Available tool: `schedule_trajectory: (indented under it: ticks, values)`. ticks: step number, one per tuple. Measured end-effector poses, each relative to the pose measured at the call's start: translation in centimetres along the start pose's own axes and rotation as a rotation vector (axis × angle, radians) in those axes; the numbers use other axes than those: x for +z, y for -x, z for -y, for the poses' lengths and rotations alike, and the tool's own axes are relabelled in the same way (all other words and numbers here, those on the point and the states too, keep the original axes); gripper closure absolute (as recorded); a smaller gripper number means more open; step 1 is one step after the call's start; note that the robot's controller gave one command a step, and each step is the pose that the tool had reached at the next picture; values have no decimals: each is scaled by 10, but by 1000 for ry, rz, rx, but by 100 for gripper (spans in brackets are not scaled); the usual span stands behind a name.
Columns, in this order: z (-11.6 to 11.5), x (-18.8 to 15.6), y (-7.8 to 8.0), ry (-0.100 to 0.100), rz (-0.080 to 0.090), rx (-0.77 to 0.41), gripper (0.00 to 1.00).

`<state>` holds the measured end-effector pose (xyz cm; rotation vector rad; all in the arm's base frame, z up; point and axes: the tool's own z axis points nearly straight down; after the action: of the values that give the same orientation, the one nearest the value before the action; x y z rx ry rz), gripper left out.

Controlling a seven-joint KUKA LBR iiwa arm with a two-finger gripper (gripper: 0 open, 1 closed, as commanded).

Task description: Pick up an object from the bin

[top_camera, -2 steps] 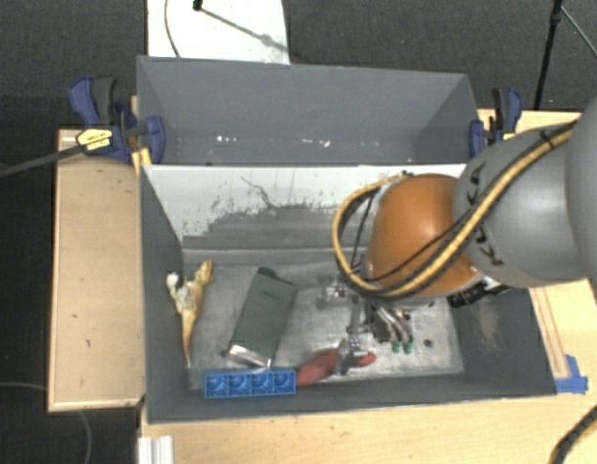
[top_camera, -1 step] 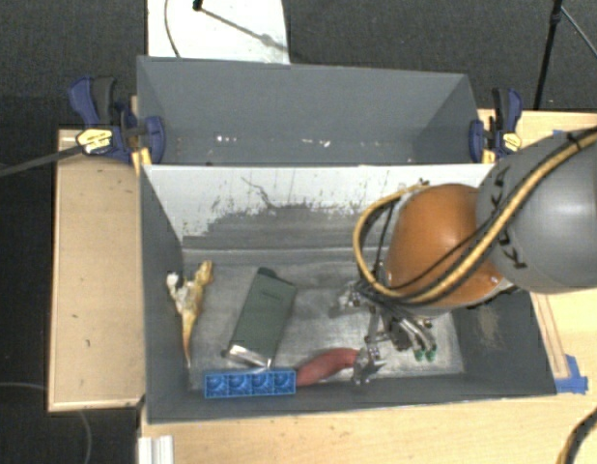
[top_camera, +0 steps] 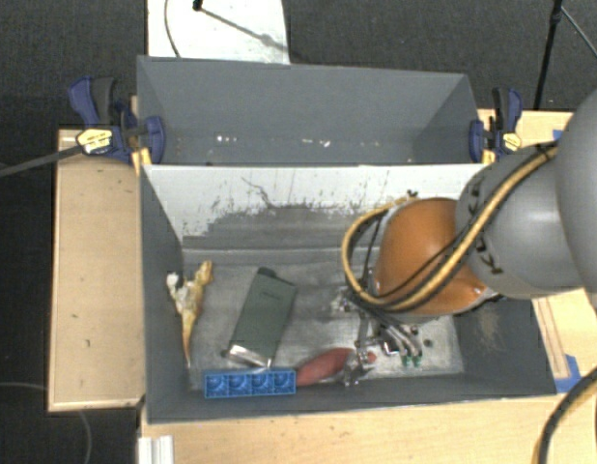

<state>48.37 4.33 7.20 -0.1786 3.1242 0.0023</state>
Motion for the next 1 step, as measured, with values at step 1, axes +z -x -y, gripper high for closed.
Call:
schedule_trajectory:
  ticks: [1]
  values:
    - [0,-1,-1,1,-3,19,100]
